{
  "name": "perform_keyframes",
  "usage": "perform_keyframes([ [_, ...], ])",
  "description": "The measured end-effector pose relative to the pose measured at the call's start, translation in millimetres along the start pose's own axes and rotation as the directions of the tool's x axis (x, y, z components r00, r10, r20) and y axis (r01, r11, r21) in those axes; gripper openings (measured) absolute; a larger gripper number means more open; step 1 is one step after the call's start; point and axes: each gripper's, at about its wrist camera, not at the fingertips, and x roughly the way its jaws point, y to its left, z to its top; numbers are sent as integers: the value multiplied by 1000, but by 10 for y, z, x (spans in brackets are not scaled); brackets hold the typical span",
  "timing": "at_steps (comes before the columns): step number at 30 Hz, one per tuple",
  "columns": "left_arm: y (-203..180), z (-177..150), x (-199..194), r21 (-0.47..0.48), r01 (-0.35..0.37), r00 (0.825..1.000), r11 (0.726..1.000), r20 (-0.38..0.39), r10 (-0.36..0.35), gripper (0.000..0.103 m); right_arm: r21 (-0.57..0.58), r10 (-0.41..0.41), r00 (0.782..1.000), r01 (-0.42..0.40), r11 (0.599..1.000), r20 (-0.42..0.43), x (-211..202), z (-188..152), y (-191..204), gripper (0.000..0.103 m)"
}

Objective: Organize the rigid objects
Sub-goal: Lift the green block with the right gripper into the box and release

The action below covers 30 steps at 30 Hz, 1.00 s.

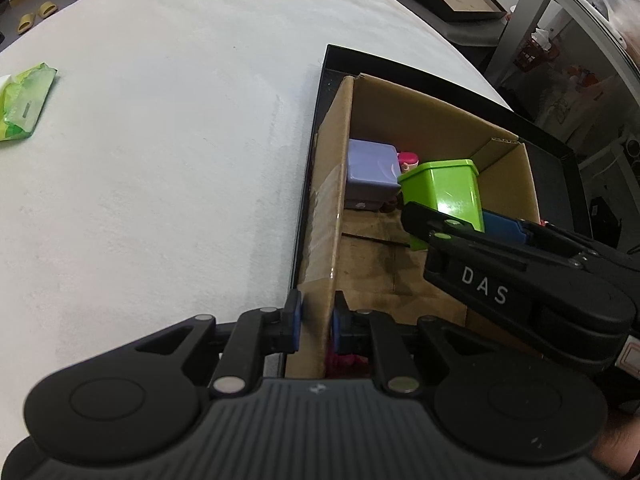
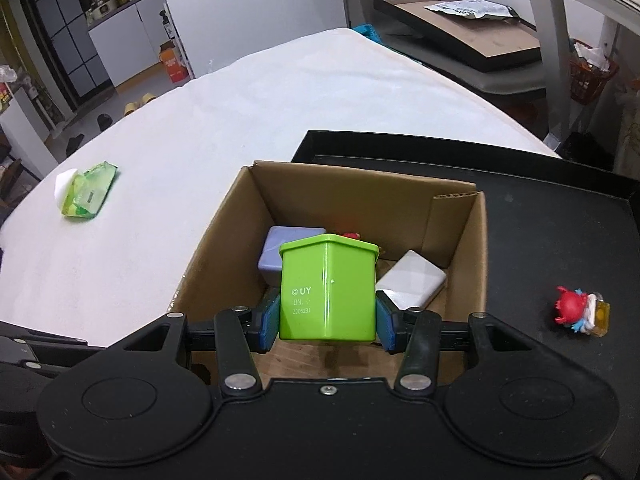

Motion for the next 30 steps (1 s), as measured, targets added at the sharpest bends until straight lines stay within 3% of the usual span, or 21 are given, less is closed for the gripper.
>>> perform_keyframes([
  [6, -18, 5, -29, 2, -15, 1000, 1000, -15, 15, 14, -13, 29, 1000, -29, 999, 6, 11, 16, 56, 48],
  [22, -204, -19, -254, 37, -105, 994, 994, 12, 105, 16, 10, 44, 991, -46, 999, 130, -364, 14, -88, 52],
  [30, -326, -1, -302, 43, -172, 985, 984, 37, 171, 27, 79, -9, 979, -8, 997, 203, -616, 25, -365, 59],
])
